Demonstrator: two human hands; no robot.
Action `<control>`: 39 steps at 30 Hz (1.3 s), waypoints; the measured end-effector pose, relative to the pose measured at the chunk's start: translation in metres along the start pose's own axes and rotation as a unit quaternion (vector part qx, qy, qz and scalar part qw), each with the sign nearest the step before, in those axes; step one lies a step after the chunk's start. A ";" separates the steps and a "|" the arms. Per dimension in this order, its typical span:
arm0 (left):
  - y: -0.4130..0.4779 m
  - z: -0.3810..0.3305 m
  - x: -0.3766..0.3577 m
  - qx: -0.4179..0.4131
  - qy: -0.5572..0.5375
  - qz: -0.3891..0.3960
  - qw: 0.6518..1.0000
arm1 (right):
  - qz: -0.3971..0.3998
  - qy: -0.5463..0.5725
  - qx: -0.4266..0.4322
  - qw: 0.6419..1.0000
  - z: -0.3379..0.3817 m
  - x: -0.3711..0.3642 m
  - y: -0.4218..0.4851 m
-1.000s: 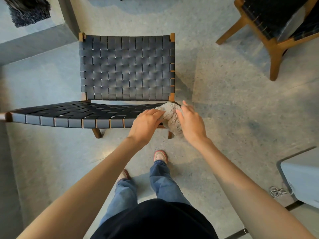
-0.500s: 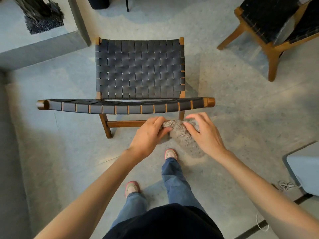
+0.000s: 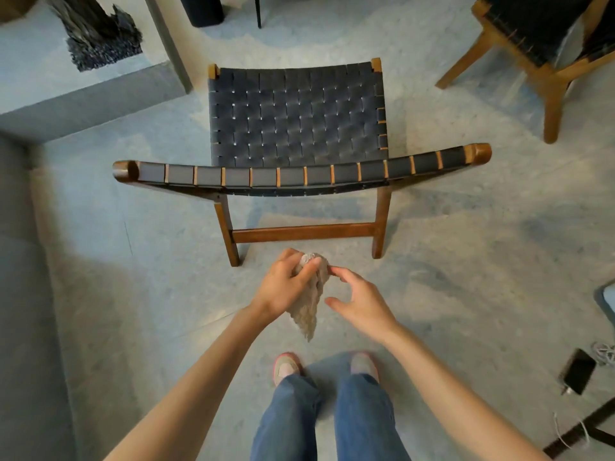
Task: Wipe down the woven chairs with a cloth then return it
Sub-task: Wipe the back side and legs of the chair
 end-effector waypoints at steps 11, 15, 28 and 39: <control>0.091 0.132 -0.077 0.050 -0.203 -0.056 0.976 | 0.014 -0.011 0.096 0.995 -0.133 -0.077 0.127; 0.150 0.173 -0.102 0.037 -0.246 -0.054 0.967 | -0.090 -0.028 0.155 0.983 -0.177 -0.087 0.181; 0.256 0.230 -0.093 -0.187 0.024 -0.202 0.961 | -0.291 -0.060 0.177 0.939 -0.234 -0.052 0.304; 0.229 0.166 -0.119 -0.287 -0.029 -0.206 0.935 | -0.106 0.364 0.134 0.916 -0.191 -0.039 0.250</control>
Point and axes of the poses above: each hand's wrist, its own y-axis towards the middle knuckle, its own x-axis out of the back of the hand, z = x × y, the point moved 2 cm from there along y, towards the middle knuckle, and after that the axes turned 2 degrees about y, right-handed, at the moved point
